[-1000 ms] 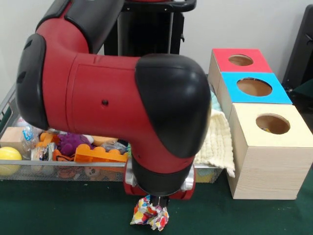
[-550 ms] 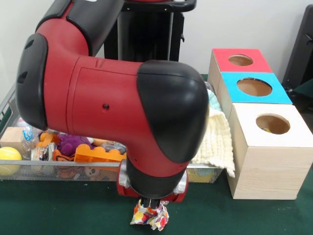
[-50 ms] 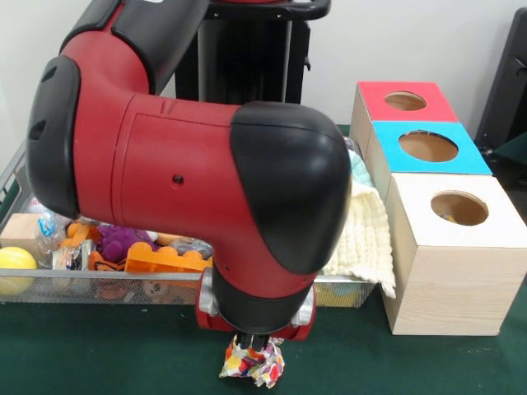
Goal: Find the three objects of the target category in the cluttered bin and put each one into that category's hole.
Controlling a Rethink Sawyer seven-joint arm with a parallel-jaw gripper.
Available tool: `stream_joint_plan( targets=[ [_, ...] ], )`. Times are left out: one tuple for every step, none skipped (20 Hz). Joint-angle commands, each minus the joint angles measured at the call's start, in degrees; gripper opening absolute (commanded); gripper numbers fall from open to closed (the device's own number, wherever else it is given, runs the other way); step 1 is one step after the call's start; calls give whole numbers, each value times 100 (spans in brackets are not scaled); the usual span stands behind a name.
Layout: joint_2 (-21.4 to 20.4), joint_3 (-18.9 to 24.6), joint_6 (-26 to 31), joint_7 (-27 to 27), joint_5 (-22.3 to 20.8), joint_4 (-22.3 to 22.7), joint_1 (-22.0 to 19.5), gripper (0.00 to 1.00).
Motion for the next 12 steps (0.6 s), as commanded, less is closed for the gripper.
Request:
stream_joint_plan(
  targets=[
    [-82,-305,-300,-261,-169,98,-116,0],
    [-72,-306,-316,-253,-157,103,-119,0],
    [-61,-308,-331,-246,-145,108,-122,0],
    [-50,-301,-345,-252,-153,99,-120,0],
    [-27,-265,-345,-261,-185,62,-108,0],
    [-14,-278,-368,-222,-160,79,-108,0],
    [-16,-333,-415,-163,-94,141,-120,0],
    [-2,-343,-434,-139,-75,155,-122,0],
    [28,-311,-448,-160,-108,118,-114,0],
    [52,-301,-458,-173,-112,108,-115,0],
    [73,-302,-463,-162,-104,109,-117,0],
    [86,-310,-492,-149,-98,115,-120,0]
  ],
)
